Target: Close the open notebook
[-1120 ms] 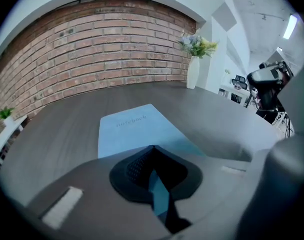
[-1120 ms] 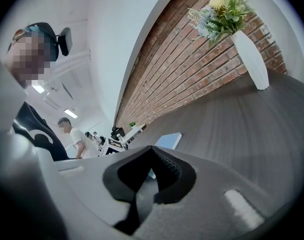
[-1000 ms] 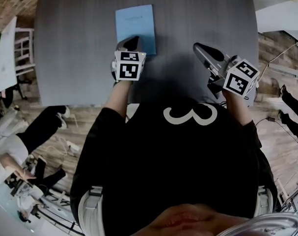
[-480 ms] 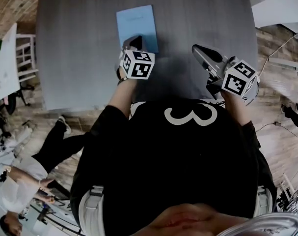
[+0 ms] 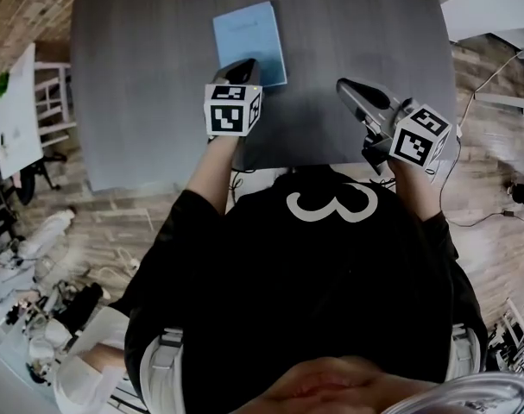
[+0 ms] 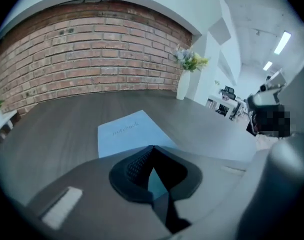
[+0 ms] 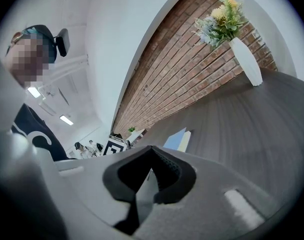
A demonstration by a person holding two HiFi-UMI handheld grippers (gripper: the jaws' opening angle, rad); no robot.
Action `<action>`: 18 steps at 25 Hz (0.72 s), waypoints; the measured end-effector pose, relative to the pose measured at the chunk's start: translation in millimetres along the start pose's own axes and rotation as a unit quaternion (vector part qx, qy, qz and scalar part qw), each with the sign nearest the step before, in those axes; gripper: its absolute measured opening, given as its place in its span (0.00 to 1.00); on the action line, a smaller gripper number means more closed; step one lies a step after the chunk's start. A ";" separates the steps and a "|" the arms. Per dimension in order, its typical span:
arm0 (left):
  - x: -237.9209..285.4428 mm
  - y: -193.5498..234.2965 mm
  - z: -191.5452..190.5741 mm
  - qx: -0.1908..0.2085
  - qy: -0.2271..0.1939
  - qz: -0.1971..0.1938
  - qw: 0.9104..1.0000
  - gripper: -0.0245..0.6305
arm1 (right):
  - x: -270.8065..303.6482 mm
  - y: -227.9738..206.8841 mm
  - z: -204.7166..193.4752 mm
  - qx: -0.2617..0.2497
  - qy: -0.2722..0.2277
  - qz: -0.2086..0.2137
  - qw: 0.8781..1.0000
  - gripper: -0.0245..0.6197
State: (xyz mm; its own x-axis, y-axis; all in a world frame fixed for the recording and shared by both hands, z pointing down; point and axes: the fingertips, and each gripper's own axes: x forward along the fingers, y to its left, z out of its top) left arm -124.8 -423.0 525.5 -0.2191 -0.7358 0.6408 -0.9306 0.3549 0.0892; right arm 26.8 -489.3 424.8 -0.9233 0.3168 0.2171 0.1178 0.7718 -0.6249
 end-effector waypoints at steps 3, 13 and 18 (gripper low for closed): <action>-26.8 -9.3 13.2 -0.018 -0.032 -0.028 0.999 0.06 | 2.5 11.8 -1.8 -0.007 -0.009 0.010 1.000 0.04; -143.7 -23.1 38.8 -0.093 -0.149 -0.126 0.976 0.06 | 23.1 90.0 9.2 -0.074 -0.037 0.054 0.995 0.04; -191.7 -26.4 36.8 -0.114 -0.188 -0.160 0.962 0.06 | 37.4 125.8 4.4 -0.100 -0.044 0.068 0.992 0.04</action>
State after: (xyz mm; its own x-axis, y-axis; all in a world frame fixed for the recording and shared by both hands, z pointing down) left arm -69.0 -312.6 372.2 -0.0619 -0.9701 0.2348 -0.8892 0.1604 0.4284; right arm 5.5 -382.8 351.0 -0.9208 0.3838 0.0695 0.3063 0.8218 -0.4805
